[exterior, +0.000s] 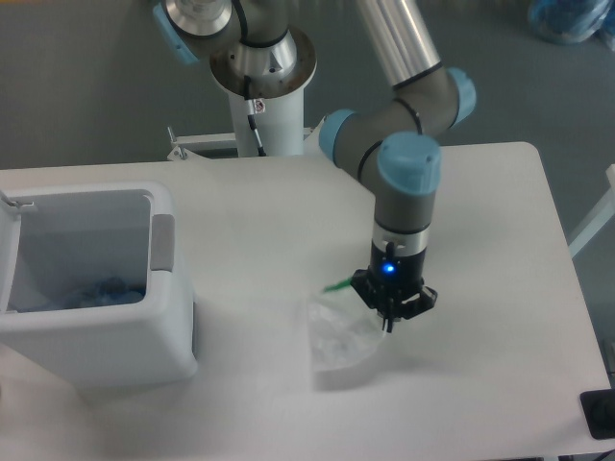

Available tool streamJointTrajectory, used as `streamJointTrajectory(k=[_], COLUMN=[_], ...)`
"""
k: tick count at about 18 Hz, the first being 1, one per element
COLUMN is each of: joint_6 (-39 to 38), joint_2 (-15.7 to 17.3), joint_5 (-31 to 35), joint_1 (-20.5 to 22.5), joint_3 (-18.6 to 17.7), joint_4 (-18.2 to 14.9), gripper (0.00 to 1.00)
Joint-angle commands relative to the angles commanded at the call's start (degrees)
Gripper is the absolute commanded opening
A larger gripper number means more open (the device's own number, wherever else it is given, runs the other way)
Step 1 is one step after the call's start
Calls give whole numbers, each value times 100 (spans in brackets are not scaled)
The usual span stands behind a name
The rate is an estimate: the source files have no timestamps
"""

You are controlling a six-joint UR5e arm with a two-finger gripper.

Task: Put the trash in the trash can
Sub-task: 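Lift the bag and carry it over the trash bin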

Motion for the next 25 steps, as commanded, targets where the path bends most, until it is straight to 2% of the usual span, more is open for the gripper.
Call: streamJointTrajectory(k=[8, 11, 15, 17, 19, 25], joint_6=[-1441, -1873, -2408, -2585, -2629, -2568], joint_2=[474, 764, 1229, 1528, 1687, 2337], joint_5=[-818, -1011, -1582, -1697, -1811, -1821], joint_1=[18, -17, -52, -131, -289, -878], joint_3=[914, 1109, 1118, 1048, 995, 433], joint_4=[0, 0, 0, -9, -18, -17], gripper=[0, 0, 0, 0, 0, 0])
